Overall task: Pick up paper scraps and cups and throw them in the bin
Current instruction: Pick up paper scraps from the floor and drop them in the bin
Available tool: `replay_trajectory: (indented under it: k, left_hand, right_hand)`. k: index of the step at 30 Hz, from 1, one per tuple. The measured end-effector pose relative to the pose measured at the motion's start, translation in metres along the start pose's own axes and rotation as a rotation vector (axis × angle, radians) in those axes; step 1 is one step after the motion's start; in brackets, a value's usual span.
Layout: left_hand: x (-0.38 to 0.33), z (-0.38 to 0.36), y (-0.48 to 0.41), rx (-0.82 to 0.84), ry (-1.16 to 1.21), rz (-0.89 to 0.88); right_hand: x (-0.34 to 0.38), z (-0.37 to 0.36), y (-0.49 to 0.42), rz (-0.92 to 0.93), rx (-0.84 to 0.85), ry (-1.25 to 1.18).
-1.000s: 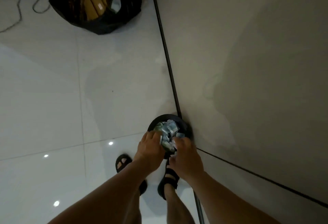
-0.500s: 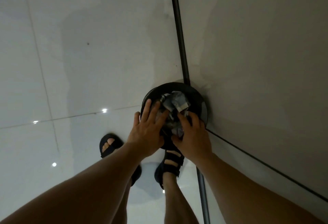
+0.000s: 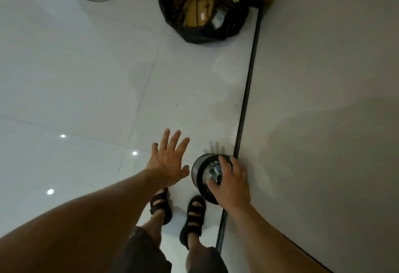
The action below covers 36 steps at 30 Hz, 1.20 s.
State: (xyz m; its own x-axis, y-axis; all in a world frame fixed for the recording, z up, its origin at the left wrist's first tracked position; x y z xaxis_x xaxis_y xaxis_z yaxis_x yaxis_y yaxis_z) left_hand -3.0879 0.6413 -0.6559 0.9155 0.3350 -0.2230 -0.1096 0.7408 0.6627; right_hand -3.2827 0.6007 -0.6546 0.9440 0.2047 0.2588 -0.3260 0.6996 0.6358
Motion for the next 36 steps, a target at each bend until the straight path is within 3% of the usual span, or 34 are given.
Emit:
replay_trajectory:
  k: [7,16,29,36]
  left_hand:
    - [0.047,0.077,0.156,-0.208,0.184,0.254]
    - [0.116,0.034,0.380,-0.423,0.436,0.688]
    - [0.194,-0.164,0.720,-0.782,0.818,1.279]
    - [0.196,-0.304,0.891,-0.819,0.966,1.536]
  right_hand:
    - [0.116,0.065,0.079,0.317,-0.006,0.191]
    - [0.275,0.044,0.199,0.812,0.065,0.569]
    - [0.454,-0.127,0.469,1.383,0.100,0.847]
    - [0.505,-0.268,0.651,1.671,0.164,0.914]
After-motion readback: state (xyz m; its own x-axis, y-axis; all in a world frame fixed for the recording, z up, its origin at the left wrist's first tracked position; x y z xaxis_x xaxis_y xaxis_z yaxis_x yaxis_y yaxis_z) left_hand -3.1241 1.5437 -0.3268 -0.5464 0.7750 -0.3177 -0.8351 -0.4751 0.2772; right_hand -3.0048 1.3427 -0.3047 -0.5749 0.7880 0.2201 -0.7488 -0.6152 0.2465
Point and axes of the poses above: each hand's wrist, its own y-axis away from the middle knuckle, its own z-axis out of the back of the hand, x = y × z, the point moved 6 cm from there along -y, towards the middle knuckle, and after that the axes turned 6 degrees about x, right-handed, at the moved point
